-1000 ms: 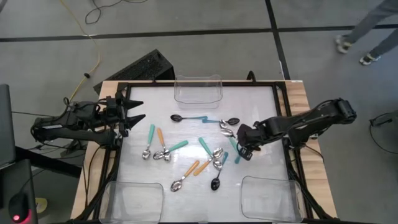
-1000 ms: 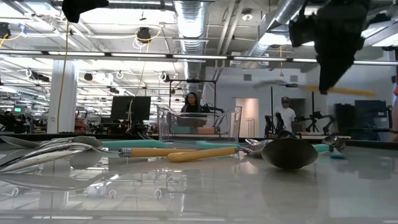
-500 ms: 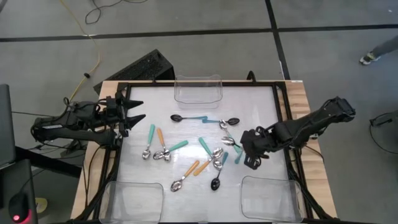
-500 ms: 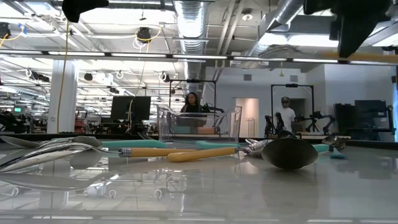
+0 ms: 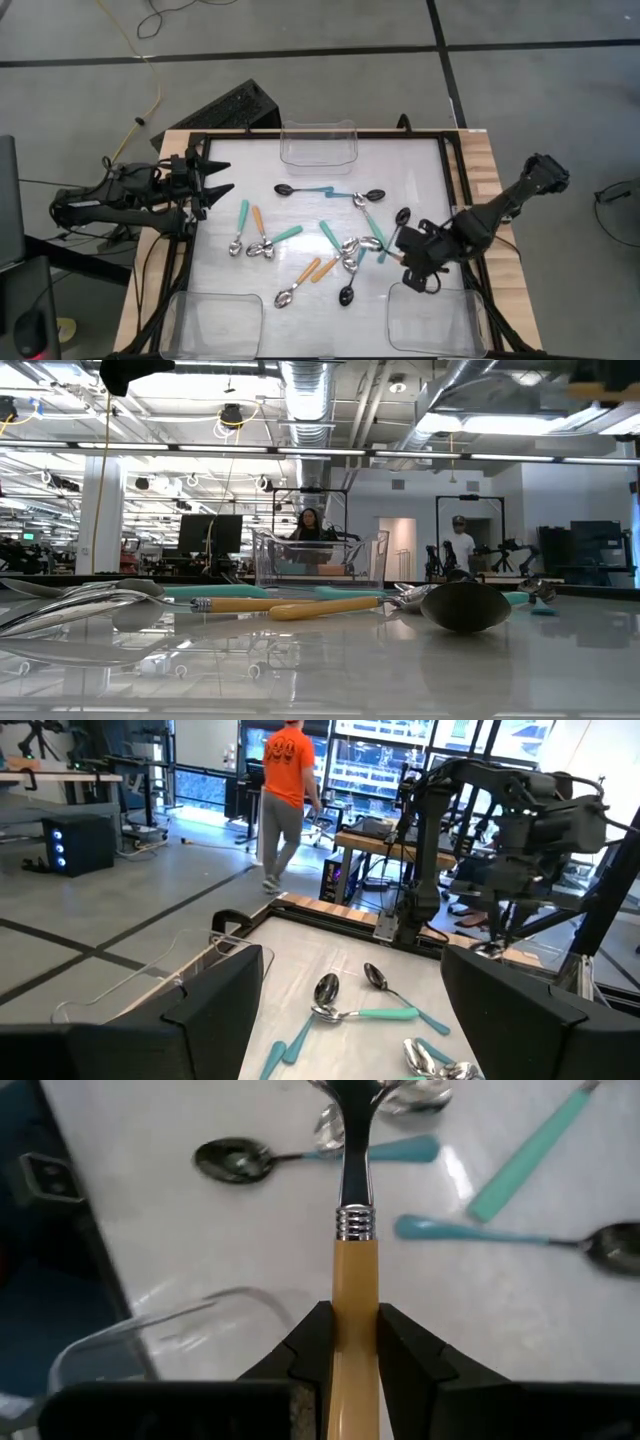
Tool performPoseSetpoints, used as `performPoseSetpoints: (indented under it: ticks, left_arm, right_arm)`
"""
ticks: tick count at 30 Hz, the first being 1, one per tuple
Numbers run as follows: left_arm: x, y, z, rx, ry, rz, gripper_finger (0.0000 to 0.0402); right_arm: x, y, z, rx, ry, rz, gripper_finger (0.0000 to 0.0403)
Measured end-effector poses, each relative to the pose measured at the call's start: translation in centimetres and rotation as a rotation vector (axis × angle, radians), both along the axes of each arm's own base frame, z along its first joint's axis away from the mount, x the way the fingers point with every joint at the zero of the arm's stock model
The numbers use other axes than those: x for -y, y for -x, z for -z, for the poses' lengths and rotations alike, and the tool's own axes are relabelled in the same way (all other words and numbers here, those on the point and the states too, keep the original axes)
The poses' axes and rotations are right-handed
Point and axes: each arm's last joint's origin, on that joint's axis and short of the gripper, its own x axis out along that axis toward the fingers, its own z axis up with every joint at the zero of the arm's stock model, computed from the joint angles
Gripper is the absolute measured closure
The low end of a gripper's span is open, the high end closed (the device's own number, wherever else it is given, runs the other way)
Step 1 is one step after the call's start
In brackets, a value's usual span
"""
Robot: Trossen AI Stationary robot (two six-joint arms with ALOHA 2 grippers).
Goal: Sort silverware by color (type)
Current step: Put the right orange spoon into the bottom right transparent bin
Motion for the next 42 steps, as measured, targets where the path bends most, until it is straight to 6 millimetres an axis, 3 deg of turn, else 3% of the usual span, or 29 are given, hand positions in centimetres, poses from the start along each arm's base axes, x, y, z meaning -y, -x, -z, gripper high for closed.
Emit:
performPoseSetpoints:
  ticks: [20, 26, 32, 36, 42]
  left_arm:
    - [-0.4, 0.1, 0.1, -0.013, -0.014, -0.13, 0.0109]
    - [-0.4, 0.1, 0.0, -0.006, -0.007, -0.131, 0.0109]
    - [-0.4, -0.3, 0.1, -0.023, -0.009, -0.148, 0.0109]
    - [-0.4, -0.9, 0.3, -0.049, -0.01, -0.148, 0.0109]
    - [-0.4, -1.6, 0.5, -0.072, -0.009, -0.149, 0.0109]
  right_arm:
    - [-6.5, 5.1, 0.0, -0.02, -0.208, 0.068, 0.0317]
    - [-7.5, 6.6, 0.0, -0.05, -0.244, 0.08, 0.0317]
    - [-8.3, 7.9, 0.0, -0.053, -0.226, -0.023, 0.0317]
    - [-8.6, 8.1, 0.3, -0.058, -0.197, -0.064, 0.0317]
    - [-10.5, 7.3, 2.5, -0.157, -0.155, -0.135, 0.0317]
